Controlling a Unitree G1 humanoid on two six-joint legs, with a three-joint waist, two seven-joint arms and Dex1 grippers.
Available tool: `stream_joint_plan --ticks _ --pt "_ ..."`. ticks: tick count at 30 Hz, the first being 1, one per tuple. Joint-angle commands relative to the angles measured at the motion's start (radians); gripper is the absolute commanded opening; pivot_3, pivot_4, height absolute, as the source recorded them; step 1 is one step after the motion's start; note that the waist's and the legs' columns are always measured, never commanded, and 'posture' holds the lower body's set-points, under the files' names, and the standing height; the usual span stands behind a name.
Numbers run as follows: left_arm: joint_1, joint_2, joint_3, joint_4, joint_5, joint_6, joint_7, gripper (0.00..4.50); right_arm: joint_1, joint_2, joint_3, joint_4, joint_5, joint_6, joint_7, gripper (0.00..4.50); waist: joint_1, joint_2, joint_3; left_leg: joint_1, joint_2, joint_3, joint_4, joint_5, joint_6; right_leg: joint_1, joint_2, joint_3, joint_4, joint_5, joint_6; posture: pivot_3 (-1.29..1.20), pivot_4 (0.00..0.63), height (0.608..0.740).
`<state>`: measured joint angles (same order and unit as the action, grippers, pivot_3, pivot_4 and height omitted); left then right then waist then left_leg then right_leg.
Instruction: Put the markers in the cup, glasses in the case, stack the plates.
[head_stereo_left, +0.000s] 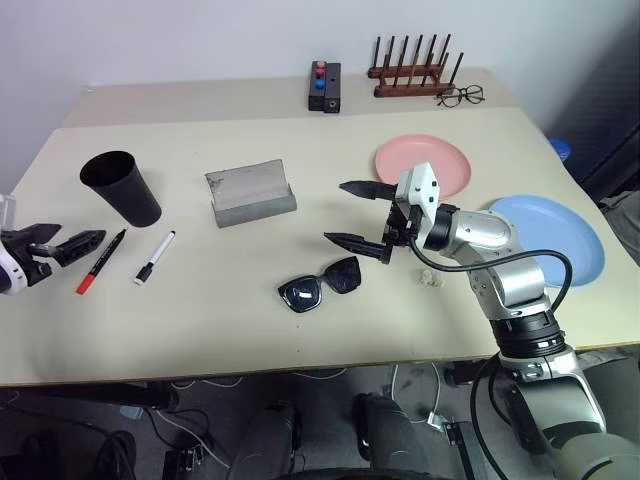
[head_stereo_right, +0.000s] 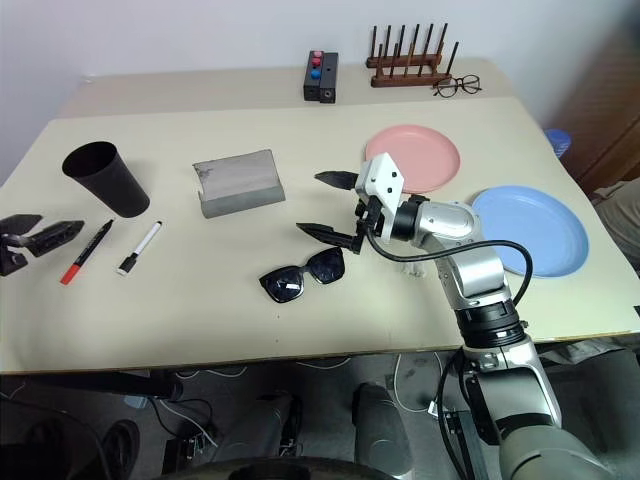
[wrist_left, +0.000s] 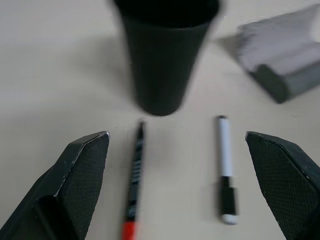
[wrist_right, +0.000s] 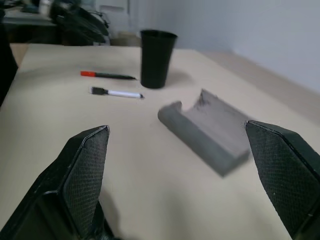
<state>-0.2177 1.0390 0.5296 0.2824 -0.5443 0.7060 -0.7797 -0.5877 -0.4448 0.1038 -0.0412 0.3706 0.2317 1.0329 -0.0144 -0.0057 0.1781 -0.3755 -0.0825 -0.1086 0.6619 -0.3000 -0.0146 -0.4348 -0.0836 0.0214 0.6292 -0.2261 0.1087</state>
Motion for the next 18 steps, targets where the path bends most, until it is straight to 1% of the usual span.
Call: stream_joint_plan --ticks 1,2,4,7,10,14,18 --pt "-0.077 0.043 -0.03 0.087 0.061 0.001 0.037 4.5 0.019 -0.002 -0.006 -0.069 0.034 -0.043 0.04 4.41 0.001 0.0 0.0 0.0 0.0 0.0 0.0 0.0 0.0 0.0 0.0 0.0 0.0 0.0 0.0 0.0 0.15 0.74" --pt "-0.095 0.047 -0.049 0.112 0.08 -0.001 0.042 4.5 0.027 -0.004 -0.006 -0.082 0.04 -0.045 0.048 4.41 0.002 0.0 0.0 0.0 0.0 0.0 0.0 0.0 0.0 0.0 0.0 0.0 0.0 0.0 0.0 0.0 0.15 0.74" --pt "-0.117 0.062 -0.131 0.162 0.155 -0.032 0.041 4.5 0.053 -0.016 0.001 -0.124 0.044 -0.062 0.075 4.41 0.0 0.0 0.0 0.0 0.0 0.0 0.0 0.0 0.0 0.0 0.0 0.0 0.0 0.0 0.0 0.0 0.15 0.74" --pt "-0.223 0.069 -0.204 0.291 0.183 -0.014 -0.016 4.5 0.076 -0.026 0.007 -0.152 0.044 -0.053 0.082 4.41 0.0 0.0 0.0 0.0 0.0 0.0 0.0 0.0 0.0 0.0 0.0 0.0 0.0 0.0 0.0 0.0 0.15 0.74" --pt "-0.313 0.086 -0.293 0.404 0.239 -0.039 -0.096 4.5 0.086 -0.03 0.0 -0.161 0.043 -0.051 0.074 4.41 0.0 -0.001 0.0 0.0 0.0 0.0 0.001 0.0 0.0 0.0 0.0 -0.001 0.001 0.0 0.0 0.0 0.15 0.74" --pt "-0.424 0.059 -0.365 0.546 0.307 -0.119 -0.137 4.5 0.094 -0.032 -0.006 -0.171 0.04 -0.051 0.058 4.41 0.001 -0.002 0.0 0.0 0.0 0.0 0.001 0.0 0.0 0.0 0.0 0.0 0.001 0.0 0.0 0.0 0.15 0.74" --pt "-0.492 0.024 -0.414 0.648 0.37 -0.197 -0.15 4.5 0.101 -0.039 -0.012 -0.181 0.043 -0.047 0.046 4.41 0.001 -0.002 -0.001 0.0 0.0 0.0 0.001 0.0 0.0 0.0 0.0 -0.001 0.001 0.0 0.0 0.0 0.15 0.74"
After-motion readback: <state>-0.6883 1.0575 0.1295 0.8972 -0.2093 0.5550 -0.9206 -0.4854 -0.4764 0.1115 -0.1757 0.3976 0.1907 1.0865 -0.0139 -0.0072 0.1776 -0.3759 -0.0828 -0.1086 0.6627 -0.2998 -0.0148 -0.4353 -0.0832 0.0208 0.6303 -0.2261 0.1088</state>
